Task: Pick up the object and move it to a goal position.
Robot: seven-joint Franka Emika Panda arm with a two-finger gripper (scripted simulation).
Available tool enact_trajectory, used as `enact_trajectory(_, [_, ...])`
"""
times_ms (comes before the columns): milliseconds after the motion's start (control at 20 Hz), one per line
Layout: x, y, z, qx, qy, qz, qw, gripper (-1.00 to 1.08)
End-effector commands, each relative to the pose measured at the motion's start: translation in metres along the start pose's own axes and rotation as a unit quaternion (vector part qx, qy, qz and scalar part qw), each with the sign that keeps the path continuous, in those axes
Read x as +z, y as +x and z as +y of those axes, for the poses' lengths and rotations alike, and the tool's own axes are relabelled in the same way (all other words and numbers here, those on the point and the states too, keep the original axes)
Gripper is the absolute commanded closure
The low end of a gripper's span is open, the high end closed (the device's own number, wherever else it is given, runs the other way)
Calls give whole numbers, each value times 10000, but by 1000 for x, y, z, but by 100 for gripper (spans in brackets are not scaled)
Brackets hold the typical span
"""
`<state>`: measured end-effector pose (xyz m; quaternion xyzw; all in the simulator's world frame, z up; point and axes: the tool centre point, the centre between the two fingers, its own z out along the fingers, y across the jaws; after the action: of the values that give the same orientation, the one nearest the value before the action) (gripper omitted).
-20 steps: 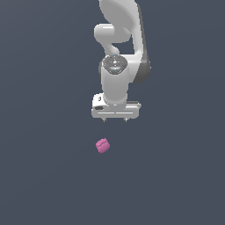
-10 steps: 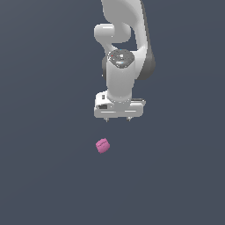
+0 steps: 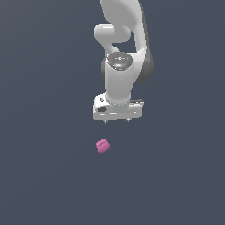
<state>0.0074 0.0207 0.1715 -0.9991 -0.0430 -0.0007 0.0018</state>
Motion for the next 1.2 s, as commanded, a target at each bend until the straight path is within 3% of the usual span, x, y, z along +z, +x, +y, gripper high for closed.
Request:
enact_trajectory(0, [4,3,3,-122,-5,-3,9999,-92])
enact_trajectory(500, [28,23,27,-999,-26,-11,9950,-92])
enact_trajectory(1150, [70,48,64,-2296,-23,-16,9733,-92])
